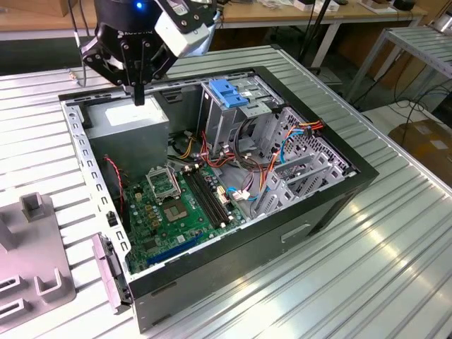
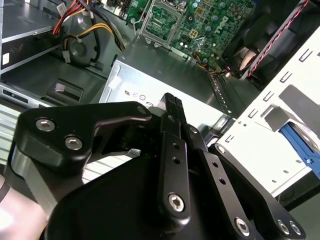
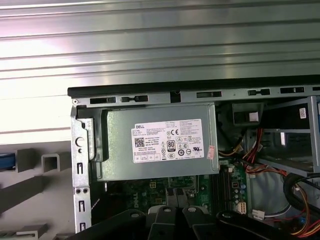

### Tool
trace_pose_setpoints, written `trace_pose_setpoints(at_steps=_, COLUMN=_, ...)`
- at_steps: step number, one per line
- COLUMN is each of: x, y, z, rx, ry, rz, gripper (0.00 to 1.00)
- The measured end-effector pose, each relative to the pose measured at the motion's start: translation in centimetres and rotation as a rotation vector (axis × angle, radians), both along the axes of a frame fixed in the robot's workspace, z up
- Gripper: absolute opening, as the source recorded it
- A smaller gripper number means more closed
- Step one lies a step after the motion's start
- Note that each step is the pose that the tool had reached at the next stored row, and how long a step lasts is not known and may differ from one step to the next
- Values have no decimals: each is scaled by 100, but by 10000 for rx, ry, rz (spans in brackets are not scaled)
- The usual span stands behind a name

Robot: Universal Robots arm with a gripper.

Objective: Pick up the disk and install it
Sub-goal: 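Reach for the disk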

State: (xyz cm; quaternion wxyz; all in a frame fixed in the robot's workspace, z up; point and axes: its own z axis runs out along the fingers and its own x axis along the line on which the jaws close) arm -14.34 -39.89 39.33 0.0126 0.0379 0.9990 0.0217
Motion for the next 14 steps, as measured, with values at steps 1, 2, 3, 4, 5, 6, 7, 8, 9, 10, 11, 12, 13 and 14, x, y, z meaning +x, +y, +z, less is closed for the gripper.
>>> trace_pose_setpoints(at_steps=1, x=-10, y=0, z=0, rx=0, ry=0, rz=0, gripper=10)
trace_pose_setpoints(at_steps=2, x=-23, y=0, z=0, rx=1, ry=0, rz=0, gripper=10)
trace_pose_setpoints(at_steps=3, x=-32, y=0, z=0, rx=0, ry=0, rz=0, gripper=10)
trace_pose_setpoints(at_steps=4, x=-42, y=0, z=0, rx=0, ry=0, rz=0, gripper=10)
trace_pose_setpoints(at_steps=5, x=-47, y=0, z=0, rx=0, ry=0, rz=-1, gripper=10)
trace_pose_setpoints(at_steps=6, x=-52, y=0, z=0, rx=0, ry=0, rz=0, gripper=10)
trace_pose_setpoints(at_steps=7, x=-57, y=0, z=0, rx=0, ry=1, rz=-1, gripper=10)
trace_pose_setpoints(at_steps=8, x=-61, y=0, z=0, rx=0, ry=1, rz=-1, gripper=10)
trace_pose_setpoints(at_steps=9, x=-66, y=0, z=0, rx=1, ry=2, rz=0, gripper=10)
trace_pose_setpoints(at_steps=10, x=-74, y=0, z=0, rx=0, ry=2, rz=-1, gripper=10)
trace_pose_setpoints(at_steps=11, x=-85, y=0, z=0, rx=0, ry=3, rz=-1, gripper=10)
trace_pose_setpoints(at_steps=12, x=-96, y=0, z=0, rx=0, ry=3, rz=-1, gripper=10)
trace_pose_setpoints(at_steps=13, x=-105, y=0, z=-1, rx=1, ry=4, rz=-1, gripper=10)
trace_pose_setpoints(at_steps=14, x=-109, y=0, z=-1, rx=1, ry=4, rz=0, gripper=10)
